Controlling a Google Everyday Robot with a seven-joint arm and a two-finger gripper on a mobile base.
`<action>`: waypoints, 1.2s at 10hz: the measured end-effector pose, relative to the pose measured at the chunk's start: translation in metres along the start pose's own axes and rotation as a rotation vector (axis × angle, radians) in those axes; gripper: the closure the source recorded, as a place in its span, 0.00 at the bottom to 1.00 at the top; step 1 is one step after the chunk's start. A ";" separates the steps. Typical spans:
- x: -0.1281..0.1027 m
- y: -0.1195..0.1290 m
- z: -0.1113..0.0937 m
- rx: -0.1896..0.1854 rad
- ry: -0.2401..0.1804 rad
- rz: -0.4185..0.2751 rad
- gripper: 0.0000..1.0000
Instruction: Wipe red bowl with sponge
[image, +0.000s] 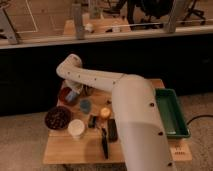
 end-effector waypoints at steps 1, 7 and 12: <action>0.007 -0.002 0.000 -0.001 0.012 0.009 1.00; 0.026 -0.026 0.010 0.006 0.052 0.029 1.00; -0.006 -0.057 0.003 0.042 0.045 -0.027 1.00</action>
